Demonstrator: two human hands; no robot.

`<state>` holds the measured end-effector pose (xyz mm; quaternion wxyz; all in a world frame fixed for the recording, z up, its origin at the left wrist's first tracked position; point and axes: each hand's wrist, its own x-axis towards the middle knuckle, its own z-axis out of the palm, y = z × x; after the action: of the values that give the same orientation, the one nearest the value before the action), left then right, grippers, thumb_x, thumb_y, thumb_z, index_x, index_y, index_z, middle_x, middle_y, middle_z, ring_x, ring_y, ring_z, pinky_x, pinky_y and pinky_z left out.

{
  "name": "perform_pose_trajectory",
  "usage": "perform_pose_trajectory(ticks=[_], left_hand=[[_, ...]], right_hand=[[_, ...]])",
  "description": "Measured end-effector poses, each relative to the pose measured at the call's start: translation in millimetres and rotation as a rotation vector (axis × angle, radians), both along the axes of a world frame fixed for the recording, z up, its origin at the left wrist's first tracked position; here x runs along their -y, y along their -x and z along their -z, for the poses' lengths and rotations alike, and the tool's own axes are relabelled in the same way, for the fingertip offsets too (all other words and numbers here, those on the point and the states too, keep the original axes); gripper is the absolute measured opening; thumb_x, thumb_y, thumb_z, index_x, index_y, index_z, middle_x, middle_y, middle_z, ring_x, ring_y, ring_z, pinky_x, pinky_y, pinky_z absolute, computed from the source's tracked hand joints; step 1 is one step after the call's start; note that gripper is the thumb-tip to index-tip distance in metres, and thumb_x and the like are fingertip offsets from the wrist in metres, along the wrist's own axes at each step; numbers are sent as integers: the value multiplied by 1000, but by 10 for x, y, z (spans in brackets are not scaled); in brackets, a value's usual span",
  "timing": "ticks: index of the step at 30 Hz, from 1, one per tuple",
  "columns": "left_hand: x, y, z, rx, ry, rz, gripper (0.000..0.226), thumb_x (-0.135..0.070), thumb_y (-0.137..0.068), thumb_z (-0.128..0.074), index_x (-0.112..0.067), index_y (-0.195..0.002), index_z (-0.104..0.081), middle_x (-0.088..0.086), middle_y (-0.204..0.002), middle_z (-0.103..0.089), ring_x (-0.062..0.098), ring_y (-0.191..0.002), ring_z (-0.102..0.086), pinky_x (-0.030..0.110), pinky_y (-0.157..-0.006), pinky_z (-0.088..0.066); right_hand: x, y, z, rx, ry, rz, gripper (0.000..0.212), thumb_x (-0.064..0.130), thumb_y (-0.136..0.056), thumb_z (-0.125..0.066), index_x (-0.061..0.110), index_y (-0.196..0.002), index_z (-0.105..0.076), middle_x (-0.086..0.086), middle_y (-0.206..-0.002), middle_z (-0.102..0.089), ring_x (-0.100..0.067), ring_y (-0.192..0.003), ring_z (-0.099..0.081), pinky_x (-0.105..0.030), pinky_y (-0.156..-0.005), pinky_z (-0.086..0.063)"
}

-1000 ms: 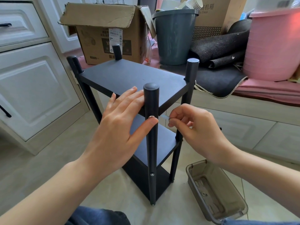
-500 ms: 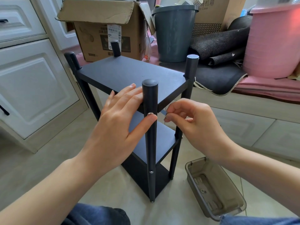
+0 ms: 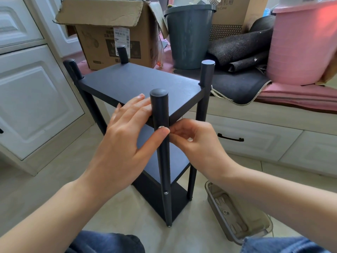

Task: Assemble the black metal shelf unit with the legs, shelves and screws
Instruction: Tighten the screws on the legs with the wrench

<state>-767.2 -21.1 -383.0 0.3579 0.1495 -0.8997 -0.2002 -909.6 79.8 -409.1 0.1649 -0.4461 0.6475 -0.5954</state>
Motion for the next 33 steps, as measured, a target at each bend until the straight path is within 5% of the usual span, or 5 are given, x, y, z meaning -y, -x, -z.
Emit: perform_pose_trajectory(ticks=[9, 23, 33], left_hand=[[10, -17, -10, 2, -2, 5, 50, -49, -97, -48, -23, -139, -56, -11, -146, -51, 12, -147, -35, 58, -117, -31], [15, -36, -34, 39, 23, 1, 52, -52, -97, -44, -28, -142, -53, -17, -149, -45, 4, -148, -28, 54, -123, -19], [20, -38, -37, 43, 17, 3, 52, -52, -97, -44, -25, -140, -55, -11, -150, -48, 8, -148, -31, 57, -120, -26]], right_hand=[[60, -40, 5, 107, 9, -50, 13, 1, -89, -68, 13, -87, -73, 2, -80, -74, -14, -81, -71, -22, -79, -56], [-193, 220, -67, -217, -49, 94, 18, 9, -91, -66, 27, -88, -65, 15, -79, -64, -6, -70, -54, -12, -64, -41], [-137, 150, -126, -13, -17, 21, 20, 6, -91, -65, 24, -84, -66, 9, -77, -67, -16, -67, -52, -20, -63, -44]])
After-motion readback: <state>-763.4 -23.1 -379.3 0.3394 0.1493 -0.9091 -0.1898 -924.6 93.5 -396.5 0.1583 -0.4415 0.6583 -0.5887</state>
